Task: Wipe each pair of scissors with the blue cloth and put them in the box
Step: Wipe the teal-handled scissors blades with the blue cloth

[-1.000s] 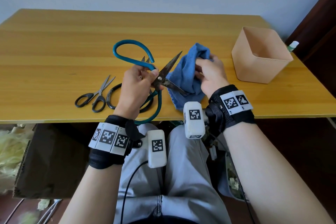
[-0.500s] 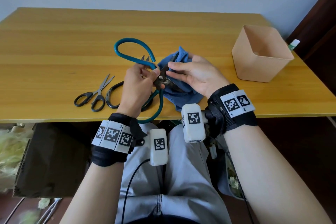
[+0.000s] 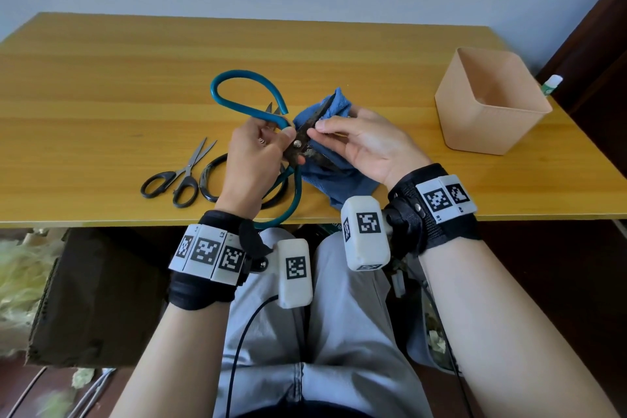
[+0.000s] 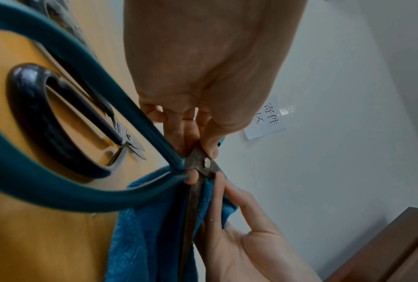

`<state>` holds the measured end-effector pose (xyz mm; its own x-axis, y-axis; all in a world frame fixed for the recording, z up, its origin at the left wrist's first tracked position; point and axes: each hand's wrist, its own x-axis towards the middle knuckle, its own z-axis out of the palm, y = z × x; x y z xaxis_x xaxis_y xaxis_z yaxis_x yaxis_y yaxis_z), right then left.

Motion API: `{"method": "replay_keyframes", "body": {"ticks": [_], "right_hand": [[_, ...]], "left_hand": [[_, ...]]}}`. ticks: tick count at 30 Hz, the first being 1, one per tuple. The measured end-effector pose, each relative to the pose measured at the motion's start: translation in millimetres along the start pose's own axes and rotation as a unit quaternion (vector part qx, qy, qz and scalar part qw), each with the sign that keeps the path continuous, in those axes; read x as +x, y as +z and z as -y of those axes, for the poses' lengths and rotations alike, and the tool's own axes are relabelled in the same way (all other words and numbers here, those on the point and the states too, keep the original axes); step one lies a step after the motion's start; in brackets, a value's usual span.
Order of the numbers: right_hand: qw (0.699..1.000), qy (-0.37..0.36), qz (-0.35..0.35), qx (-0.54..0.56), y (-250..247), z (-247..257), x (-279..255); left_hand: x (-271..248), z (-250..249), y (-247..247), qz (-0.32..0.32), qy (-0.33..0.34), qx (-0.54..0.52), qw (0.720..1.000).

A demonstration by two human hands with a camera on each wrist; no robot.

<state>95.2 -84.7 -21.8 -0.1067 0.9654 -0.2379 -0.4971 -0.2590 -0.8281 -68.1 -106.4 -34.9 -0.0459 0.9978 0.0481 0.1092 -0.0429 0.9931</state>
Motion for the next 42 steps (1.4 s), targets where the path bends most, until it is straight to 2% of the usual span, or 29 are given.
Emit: {"method": "replay_keyframes", "body": {"ticks": [5,9,13,17,23,28,32,36,40,42], "right_hand": [[0.999,-0.012,-0.031,0.038,-3.4,5.1,2.4],[1.000,0.004,-0.005,0.004,-0.7,1.5,-0.3],[0.998,-0.003,-0.030,0.063,-3.5,2.7,1.8],[0.999,0.022,-0.004,0.026,-2.9,-3.8,-4.2],[0.998,0.001,-0.043,0.042,-1.6,-6.0,0.1],[1.000,0.011,-0.010,0.005,1.4,-7.7,-2.7],[0.999,0.000,-0.035,0.020,-1.6,-3.2,-0.3],[1.000,0.009,-0.013,-0.003,1.4,-2.9,-3.6],[0.998,-0.008,-0.048,0.034,-2.4,0.7,-0.1],[0.999,0.000,-0.029,0.017,-1.8,0.0,-1.6]], "left_hand": [[-1.4,1.9,-0.1,0.007,0.005,0.005,1.000],[0.1,3.1,-0.1,0.003,-0.001,-0.002,1.000],[0.7,2.5,0.2,-0.001,0.004,-0.002,1.000],[4.1,3.9,-0.5,-0.012,0.008,0.010,1.000],[4.4,2.8,-0.2,-0.011,0.014,0.016,1.000],[5.0,6.4,-1.1,-0.006,0.005,0.006,1.000],[3.7,7.3,-0.1,0.001,0.016,0.014,1.000],[4.1,7.6,1.3,0.003,0.007,0.007,1.000],[4.5,5.5,1.3,0.002,0.013,0.014,1.000],[5.1,4.6,1.0,0.002,0.013,0.008,1.000]]}}
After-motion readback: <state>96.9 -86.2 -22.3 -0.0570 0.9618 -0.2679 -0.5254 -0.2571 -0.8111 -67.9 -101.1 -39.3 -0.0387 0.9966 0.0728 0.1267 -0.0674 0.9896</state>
